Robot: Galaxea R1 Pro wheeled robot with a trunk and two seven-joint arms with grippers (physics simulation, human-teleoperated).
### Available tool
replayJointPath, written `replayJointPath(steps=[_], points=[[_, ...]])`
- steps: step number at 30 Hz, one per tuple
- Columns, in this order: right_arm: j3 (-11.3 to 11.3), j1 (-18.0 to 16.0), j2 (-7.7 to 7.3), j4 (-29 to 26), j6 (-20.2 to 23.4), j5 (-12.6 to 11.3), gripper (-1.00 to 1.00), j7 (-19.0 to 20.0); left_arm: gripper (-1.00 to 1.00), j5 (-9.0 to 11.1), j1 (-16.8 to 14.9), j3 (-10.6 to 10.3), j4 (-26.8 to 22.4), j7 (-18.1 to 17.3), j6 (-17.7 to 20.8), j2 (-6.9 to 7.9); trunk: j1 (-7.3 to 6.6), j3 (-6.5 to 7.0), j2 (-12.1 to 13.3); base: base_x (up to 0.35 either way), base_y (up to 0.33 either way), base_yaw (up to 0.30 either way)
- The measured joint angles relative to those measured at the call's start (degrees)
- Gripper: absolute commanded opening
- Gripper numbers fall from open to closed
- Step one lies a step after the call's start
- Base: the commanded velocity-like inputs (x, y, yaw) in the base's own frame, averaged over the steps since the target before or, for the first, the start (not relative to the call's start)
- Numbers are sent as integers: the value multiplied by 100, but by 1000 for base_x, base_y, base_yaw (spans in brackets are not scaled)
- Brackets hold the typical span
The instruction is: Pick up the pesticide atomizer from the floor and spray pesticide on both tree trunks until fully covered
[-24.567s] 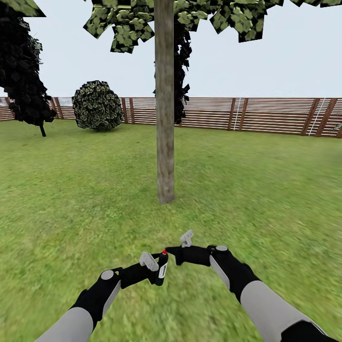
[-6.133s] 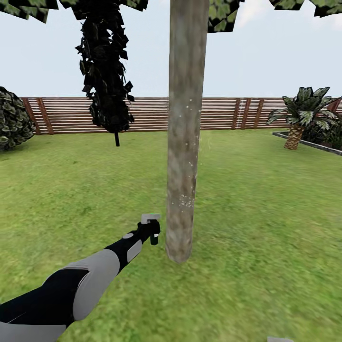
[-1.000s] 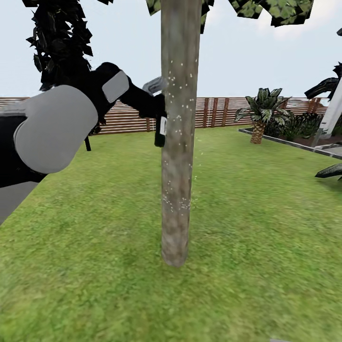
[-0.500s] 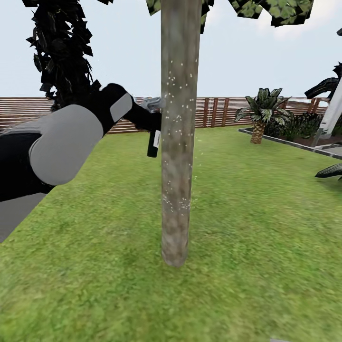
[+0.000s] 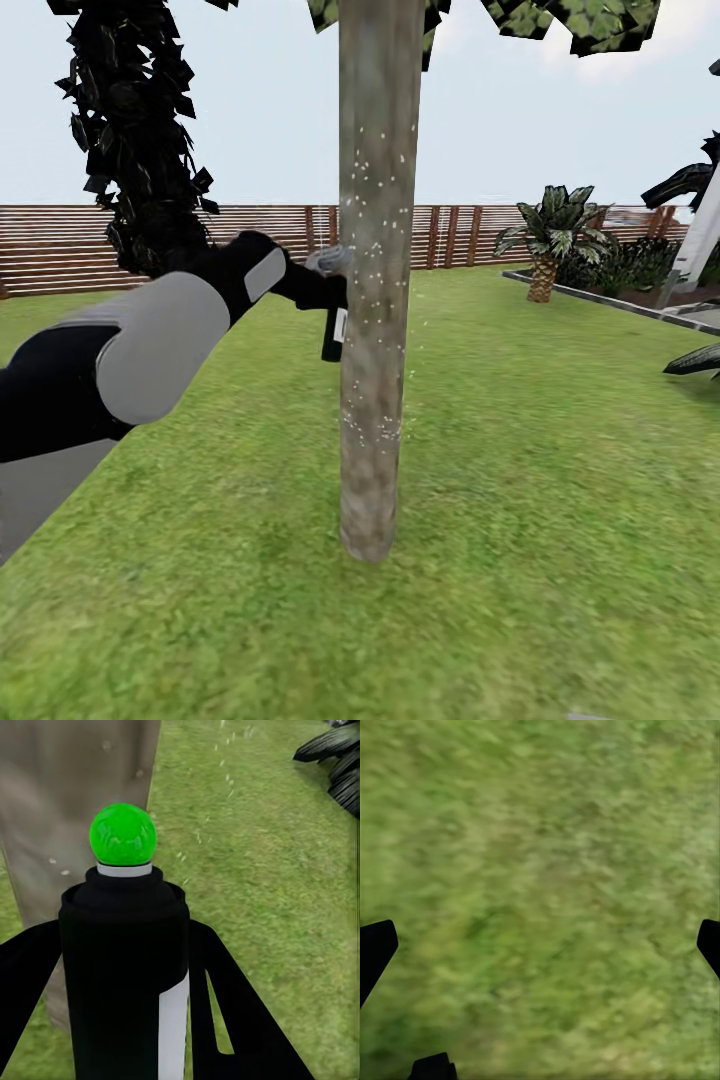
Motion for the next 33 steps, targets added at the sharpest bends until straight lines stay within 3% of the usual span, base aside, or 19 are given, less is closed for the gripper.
replayJointPath(steps=[19,24,29,33], points=[[4,0,0,0,0,0,100,0,-100,-44,544,-10,-13,11,-244,0,0,0,1,0,0,0],[5,0,0,0,0,0,100,1,-100,-50,638,-27,-8,15,-384,141,0,0,0,0,0,0],[4,0,0,0,0,0,100,3,-100,-35,814,-26,0,0,-398,0,0,-1,0,0,0,0],[6,0,2,0,0,0,100,1,-100,-37,994,-32,1,-12,-403,0,0,0,0,0,0,0]])
